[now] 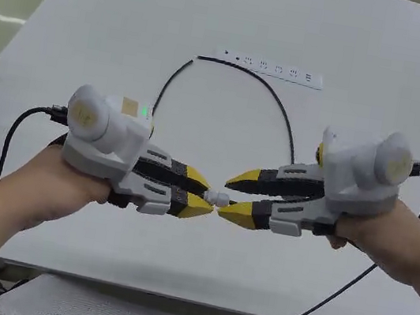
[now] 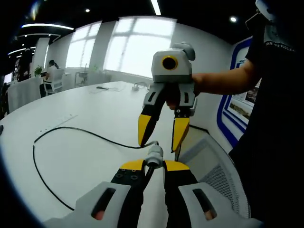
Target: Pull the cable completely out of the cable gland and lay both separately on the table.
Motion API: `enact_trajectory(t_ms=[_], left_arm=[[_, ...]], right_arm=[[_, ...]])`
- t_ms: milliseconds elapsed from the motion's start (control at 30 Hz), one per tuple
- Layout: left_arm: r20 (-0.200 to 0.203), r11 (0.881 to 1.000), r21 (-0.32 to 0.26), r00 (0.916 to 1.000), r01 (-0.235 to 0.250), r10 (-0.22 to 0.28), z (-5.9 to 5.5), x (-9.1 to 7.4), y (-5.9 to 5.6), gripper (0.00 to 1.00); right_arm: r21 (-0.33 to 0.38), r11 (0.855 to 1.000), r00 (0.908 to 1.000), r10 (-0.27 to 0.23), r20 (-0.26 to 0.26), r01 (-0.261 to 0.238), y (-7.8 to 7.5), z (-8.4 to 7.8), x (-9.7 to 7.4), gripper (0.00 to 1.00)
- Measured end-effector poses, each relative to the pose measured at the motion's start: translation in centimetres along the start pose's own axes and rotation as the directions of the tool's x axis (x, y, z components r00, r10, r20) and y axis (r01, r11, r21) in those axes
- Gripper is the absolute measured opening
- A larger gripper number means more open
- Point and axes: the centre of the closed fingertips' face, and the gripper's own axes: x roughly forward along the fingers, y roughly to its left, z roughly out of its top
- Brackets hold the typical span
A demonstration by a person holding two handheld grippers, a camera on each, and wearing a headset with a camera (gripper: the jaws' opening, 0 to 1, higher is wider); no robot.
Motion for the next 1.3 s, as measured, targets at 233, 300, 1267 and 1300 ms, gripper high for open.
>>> enact_trajectory(t_ms=[233, 300, 1267, 1300], left_arm=[[-0.011, 0.998, 0.065, 0.9999, 0.000, 0.001, -0.1, 0.2, -0.4, 0.15], [-0.012, 0.998, 0.062, 0.9999, -0.002, 0.003, -0.1, 0.2, -0.4, 0.15], [-0.009, 0.993, -0.116, 0.9999, 0.003, -0.004, -0.3, 0.2, 0.1, 0.15], [-0.011, 0.993, -0.121, 0.9999, 0.000, -0.002, -0.3, 0.1, 0.2, 0.15]], right_arm=[[0.245, 0.952, 0.9831, 0.167, 0.075, -0.181, 0.5, 0.1, -0.3, 0.17], [0.256, 0.946, 0.9797, 0.187, 0.071, -0.200, 0.6, -0.3, -0.1, 0.17], [-0.339, 0.941, 0.9998, -0.001, -0.022, -0.007, 1.2, -0.6, 0.9, 0.07], [-0.398, 0.917, 0.9992, -0.029, -0.026, 0.016, 1.2, -0.6, 0.9, 0.07]])
